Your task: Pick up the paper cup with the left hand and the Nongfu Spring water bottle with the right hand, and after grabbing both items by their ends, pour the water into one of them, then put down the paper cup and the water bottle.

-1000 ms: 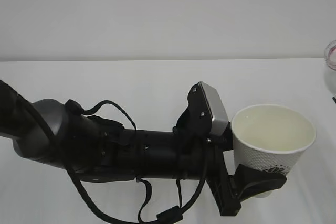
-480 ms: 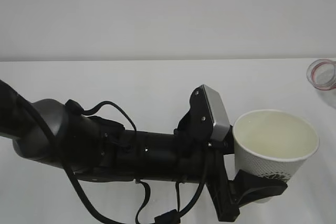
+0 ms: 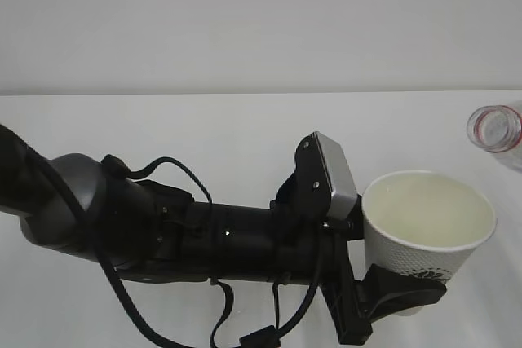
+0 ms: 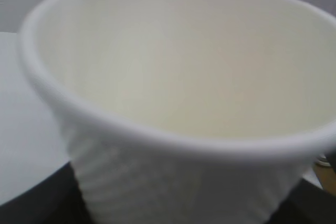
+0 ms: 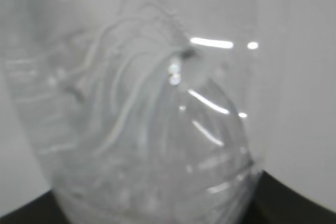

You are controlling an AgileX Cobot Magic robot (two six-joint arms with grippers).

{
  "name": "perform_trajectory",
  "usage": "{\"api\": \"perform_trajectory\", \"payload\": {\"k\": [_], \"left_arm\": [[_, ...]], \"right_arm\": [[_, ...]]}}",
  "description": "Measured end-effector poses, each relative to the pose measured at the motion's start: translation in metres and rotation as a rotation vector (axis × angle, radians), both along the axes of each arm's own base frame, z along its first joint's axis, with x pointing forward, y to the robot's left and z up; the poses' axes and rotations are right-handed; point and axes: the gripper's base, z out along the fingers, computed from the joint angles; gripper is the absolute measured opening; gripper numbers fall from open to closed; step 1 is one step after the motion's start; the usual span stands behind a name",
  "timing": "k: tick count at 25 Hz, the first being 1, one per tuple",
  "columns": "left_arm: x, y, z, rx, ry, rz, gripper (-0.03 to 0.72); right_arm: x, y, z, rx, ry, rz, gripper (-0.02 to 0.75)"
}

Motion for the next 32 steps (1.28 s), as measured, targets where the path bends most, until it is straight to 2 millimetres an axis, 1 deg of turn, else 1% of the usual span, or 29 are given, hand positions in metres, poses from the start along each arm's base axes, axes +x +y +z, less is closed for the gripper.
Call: {"api": "perform_trajectory", "payload": {"k": [5,18,32], "left_arm": [[0.0,0.0,0.0,0.0,0.0,0.0,0.536],[0.0,0.0,0.0,0.0,0.0,0.0,0.536],[-0.0001,0.0,0.0,0.001,-0.001,-0.001,0.535]], "right_arm": [[0.0009,-0.0007,0.0042,-0.053,-0.052,0.002,0.379],[0.0011,-0.0009,0.0059,-0.16,-0.08,0.018,0.379],[0.0013,-0.0011,0.0072,-0.228,-0.1,0.026,0.379]]}}
